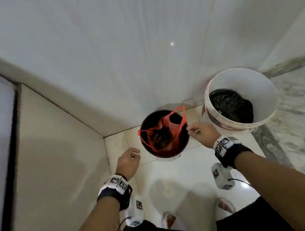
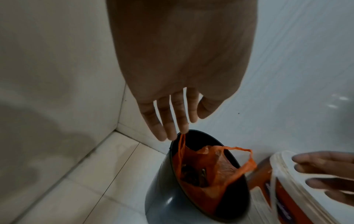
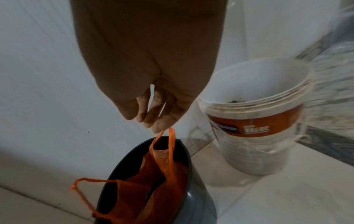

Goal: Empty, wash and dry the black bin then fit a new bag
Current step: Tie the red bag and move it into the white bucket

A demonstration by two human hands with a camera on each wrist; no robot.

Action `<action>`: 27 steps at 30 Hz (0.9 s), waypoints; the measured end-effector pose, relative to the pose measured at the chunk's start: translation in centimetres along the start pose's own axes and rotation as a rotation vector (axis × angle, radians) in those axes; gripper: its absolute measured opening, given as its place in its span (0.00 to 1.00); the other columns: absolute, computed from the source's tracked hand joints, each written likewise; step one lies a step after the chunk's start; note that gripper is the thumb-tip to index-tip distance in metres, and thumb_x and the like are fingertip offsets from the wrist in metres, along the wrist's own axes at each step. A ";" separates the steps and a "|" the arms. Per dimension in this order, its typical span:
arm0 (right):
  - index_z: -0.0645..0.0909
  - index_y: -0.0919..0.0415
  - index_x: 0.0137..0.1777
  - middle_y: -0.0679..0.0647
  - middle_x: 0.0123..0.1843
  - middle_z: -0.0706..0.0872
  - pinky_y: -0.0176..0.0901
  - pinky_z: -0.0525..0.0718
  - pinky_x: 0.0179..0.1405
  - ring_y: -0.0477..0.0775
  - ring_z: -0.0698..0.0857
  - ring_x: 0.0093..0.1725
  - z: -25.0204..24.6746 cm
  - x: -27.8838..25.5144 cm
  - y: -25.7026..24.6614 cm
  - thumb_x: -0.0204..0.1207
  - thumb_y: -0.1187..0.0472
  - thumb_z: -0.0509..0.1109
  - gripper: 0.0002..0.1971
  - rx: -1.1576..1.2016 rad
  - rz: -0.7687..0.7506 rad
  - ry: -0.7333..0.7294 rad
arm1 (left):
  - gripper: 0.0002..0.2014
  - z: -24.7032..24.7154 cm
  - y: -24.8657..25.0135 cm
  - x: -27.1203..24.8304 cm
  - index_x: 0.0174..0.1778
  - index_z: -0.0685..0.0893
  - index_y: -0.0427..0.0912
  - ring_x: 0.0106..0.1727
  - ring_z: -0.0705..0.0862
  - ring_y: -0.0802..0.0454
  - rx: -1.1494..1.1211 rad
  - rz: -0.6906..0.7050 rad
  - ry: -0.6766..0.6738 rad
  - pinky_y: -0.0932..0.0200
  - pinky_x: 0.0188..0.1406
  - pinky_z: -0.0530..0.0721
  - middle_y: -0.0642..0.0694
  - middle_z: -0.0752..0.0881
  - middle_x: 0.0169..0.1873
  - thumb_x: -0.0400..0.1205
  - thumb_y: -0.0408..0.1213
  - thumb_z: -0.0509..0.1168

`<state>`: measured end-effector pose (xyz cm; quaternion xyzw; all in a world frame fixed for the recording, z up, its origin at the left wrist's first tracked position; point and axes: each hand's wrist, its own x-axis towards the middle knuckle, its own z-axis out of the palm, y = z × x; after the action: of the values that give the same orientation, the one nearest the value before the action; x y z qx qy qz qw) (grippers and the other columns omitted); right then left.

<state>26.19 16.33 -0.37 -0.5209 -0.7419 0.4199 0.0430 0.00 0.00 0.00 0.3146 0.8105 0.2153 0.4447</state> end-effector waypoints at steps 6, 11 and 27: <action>0.75 0.63 0.72 0.64 0.66 0.81 0.49 0.71 0.69 0.66 0.77 0.68 5.5 10.8 3.5 0.77 0.55 0.67 0.24 -0.143 -0.071 0.298 | 0.23 3.5 -1.9 10.4 0.65 0.79 0.43 0.58 0.82 0.45 0.104 0.046 0.296 0.54 0.59 0.79 0.46 0.86 0.52 0.81 0.56 0.66; 0.77 0.70 0.62 0.71 0.59 0.84 0.54 0.76 0.60 0.70 0.80 0.61 7.2 15.1 6.3 0.80 0.54 0.63 0.19 -0.191 -0.004 0.428 | 0.12 5.8 -3.7 15.9 0.36 0.84 0.44 0.37 0.86 0.44 -0.075 0.178 0.365 0.54 0.43 0.83 0.44 0.89 0.33 0.77 0.49 0.70; 0.89 0.54 0.50 0.50 0.39 0.92 0.43 0.84 0.52 0.48 0.89 0.42 10.8 12.1 0.4 0.73 0.56 0.75 0.08 -0.015 -0.442 0.173 | 0.14 9.2 0.6 15.3 0.56 0.85 0.32 0.25 0.88 0.51 -0.659 0.233 0.170 0.61 0.28 0.89 0.38 0.85 0.36 0.84 0.20 0.56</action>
<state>15.58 19.95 -12.16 -0.3804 -0.8346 0.3485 0.1932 1.89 11.83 -13.29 0.2256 0.6905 0.5397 0.4255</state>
